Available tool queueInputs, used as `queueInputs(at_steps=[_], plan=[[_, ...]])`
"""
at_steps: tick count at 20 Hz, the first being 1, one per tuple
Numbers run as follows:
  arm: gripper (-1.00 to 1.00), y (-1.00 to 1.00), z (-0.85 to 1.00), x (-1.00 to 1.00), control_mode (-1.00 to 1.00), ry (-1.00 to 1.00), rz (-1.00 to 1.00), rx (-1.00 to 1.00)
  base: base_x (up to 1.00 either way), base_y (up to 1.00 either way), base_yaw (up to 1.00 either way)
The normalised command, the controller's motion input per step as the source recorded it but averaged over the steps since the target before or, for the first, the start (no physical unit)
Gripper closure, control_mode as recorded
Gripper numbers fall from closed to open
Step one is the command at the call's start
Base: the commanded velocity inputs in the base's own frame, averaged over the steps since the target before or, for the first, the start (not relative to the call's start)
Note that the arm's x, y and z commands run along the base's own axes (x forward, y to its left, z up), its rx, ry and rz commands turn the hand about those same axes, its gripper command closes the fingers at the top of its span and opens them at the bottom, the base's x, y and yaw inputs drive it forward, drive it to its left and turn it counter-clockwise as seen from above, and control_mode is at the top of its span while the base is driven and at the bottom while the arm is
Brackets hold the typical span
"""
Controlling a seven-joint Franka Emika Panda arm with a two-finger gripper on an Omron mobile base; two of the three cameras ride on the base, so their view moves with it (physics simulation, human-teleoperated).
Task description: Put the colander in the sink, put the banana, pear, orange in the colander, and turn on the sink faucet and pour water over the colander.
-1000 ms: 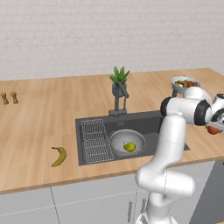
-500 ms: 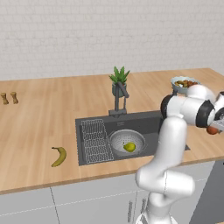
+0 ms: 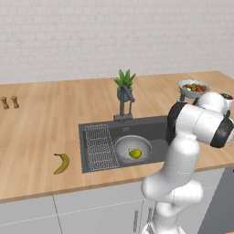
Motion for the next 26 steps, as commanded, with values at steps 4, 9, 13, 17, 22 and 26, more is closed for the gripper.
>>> queueInputs(at_steps=[4, 9, 13, 17, 22, 26], plan=[[1.0, 0.93, 0.3, 0.0, -1.0, 0.0, 0.24, -0.03, 0.0, 0.0, 0.0], [1.0, 0.97, 0.19, 0.0, -1.0, 0.0, 0.24, -0.02, 0.0, 0.0, 0.0], [1.0, 0.95, 0.12, 0.0, -1.0, 0.0, 0.21, 0.0, 0.0, 0.0, 0.0], [1.0, 0.91, 0.12, 0.02, -1.0, 0.0, 0.23, 0.0, 0.0, 0.0, 0.0], [1.0, 0.8, 0.02, 0.07, -1.0, 0.0, 0.21, 0.0, 0.0, 0.0, 0.0], [1.0, 0.64, 0.0, 0.3, -1.0, 0.03, 0.19, 0.04, 0.0, 0.0, 0.0]])
